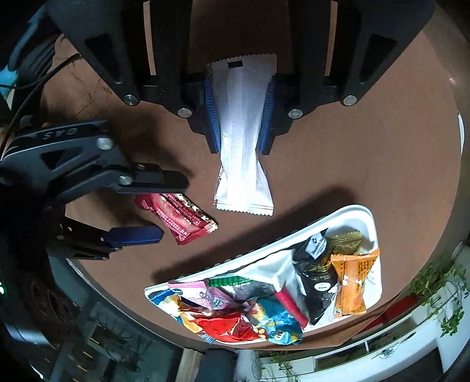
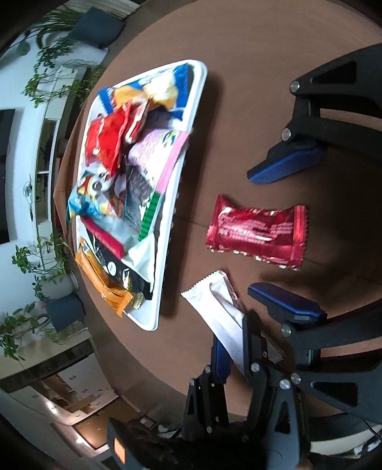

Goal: Organize snacks
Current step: 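Grasp the white wrapped packet with the left tool while the right tool grasps the red candy packet, then carry the white packet with the left tool while the right tool carries the red packet to the tray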

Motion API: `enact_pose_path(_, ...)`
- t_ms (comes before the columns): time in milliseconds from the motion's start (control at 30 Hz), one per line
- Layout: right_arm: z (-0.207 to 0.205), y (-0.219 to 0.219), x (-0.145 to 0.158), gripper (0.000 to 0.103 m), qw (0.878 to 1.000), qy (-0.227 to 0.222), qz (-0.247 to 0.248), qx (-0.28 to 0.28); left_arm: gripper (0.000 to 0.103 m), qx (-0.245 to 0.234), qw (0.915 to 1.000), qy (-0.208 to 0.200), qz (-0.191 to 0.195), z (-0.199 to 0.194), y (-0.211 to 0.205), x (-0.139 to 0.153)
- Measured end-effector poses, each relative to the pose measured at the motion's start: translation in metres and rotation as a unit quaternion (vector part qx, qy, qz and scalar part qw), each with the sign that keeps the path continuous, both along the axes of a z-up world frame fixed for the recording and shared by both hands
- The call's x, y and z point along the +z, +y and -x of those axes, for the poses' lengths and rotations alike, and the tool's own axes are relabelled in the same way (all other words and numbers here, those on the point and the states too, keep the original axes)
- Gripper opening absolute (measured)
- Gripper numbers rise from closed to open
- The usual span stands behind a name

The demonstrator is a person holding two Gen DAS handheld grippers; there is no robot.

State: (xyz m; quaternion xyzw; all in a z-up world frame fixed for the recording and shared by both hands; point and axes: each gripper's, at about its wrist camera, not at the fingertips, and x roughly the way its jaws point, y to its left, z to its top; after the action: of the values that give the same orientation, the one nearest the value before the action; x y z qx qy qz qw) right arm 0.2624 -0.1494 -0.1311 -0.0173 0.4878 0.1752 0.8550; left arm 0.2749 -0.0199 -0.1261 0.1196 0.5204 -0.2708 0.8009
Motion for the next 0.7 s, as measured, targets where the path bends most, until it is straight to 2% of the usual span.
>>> enact_pose_path(233,-0.004,0.026,-0.002,0.068,0.997,-0.013,0.075,0.005,0.025,0.012,0.9999,-0.001,0.008,0.009,0.007,0.001)
enact_pose_path(467,-0.007,0.029,0.002,0.063,0.997,0.001,0.080,0.004,0.025,0.022,0.9996,-0.002,0.020,0.014,0.013,0.002)
enact_pose_path(600,-0.004,0.033,0.007,0.036,0.997,0.008,0.082,0.008,0.025,0.024,0.9995,-0.002,0.022,0.016,0.014,0.003)
enact_pose_path(700,-0.004,0.031,0.007,0.033,0.997,0.010,0.078,0.008,0.025,0.026,0.9994,-0.002,0.025,0.017,0.016,0.004)
